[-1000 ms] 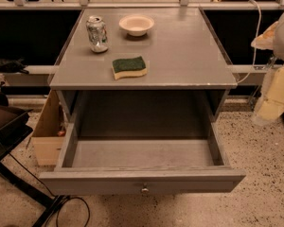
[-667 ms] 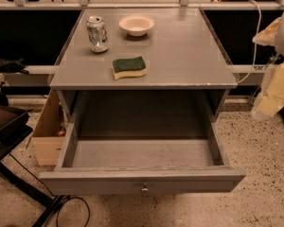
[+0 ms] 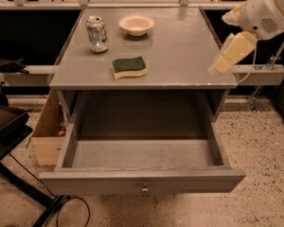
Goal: Place sponge into top drawer
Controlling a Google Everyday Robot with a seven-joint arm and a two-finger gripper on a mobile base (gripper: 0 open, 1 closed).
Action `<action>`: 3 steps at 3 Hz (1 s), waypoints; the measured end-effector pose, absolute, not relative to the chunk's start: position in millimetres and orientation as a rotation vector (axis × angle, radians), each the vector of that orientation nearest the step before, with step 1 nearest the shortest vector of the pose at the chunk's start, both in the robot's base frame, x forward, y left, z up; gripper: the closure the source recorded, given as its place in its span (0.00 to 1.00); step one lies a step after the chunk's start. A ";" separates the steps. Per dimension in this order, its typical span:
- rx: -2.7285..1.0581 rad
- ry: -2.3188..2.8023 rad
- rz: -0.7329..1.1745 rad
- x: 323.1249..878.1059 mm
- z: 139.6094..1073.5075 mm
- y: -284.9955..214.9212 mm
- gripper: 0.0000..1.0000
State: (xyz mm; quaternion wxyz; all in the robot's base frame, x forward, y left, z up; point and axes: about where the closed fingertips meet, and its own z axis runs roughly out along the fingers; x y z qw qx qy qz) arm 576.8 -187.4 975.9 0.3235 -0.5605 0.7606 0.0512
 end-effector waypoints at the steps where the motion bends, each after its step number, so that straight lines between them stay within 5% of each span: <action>1: -1.397 1.926 0.213 643.6 962.1 -165.2 0.00; 3: -1.349 1.845 0.382 714.2 919.0 -108.2 0.00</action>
Offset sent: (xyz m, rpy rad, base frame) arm 0.1688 0.0632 -0.0539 0.2800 -0.0570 0.0185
